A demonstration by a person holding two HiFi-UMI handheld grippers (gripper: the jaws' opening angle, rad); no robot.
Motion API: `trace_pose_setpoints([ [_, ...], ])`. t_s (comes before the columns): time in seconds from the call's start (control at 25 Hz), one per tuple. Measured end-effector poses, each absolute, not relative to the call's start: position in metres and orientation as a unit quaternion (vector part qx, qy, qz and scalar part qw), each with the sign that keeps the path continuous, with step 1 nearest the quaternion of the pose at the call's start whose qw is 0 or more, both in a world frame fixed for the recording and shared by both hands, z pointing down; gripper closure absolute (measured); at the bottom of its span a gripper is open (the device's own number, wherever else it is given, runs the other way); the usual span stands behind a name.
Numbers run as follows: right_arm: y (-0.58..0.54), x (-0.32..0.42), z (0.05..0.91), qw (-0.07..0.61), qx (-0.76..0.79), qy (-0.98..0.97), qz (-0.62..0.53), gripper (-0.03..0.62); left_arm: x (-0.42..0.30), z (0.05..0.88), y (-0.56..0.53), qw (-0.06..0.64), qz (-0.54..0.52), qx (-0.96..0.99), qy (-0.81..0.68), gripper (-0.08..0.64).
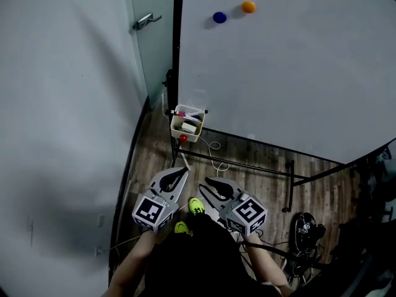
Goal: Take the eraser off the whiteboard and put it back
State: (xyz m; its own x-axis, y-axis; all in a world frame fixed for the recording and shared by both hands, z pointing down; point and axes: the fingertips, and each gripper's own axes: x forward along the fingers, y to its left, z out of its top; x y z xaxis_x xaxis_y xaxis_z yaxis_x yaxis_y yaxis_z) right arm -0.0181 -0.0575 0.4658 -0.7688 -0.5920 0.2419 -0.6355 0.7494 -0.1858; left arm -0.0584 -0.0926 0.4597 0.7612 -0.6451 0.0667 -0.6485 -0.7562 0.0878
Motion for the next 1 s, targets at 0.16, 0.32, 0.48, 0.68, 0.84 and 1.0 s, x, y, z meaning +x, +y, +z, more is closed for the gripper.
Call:
trace_pose_setpoints([
  [0.16,-0.04,-0.015,0.469,0.09,0.347,-0.925,0.127,0.511,-0.063,0.463,-0.075,0.062,0.008,0.939,-0.339,0.539],
  [0.32,-0.025,-0.01,0.468,0.089,0.363,-0.918,0.13,0.546,-0.064,0.463,-0.061,0.073,0.007,0.941,-0.331,0.538],
  [0.48,-0.013,-0.007,0.471,0.084,0.369,-0.915,0.138,0.563,-0.067,0.463,-0.048,0.077,0.008,0.94,-0.333,0.54],
  [0.68,0.0,-0.005,0.473,0.082,0.36,-0.919,0.139,0.571,-0.068,0.463,-0.035,0.08,0.008,0.937,-0.339,0.539],
  [0.84,0.014,0.002,0.473,0.08,0.352,-0.923,0.134,0.571,-0.065,0.464,-0.023,0.084,0.007,0.934,-0.348,0.54],
  [1.0,0.031,0.012,0.472,0.076,0.341,-0.927,0.135,0.572,-0.054,0.461,-0.007,0.086,0.012,0.932,-0.352,0.538],
])
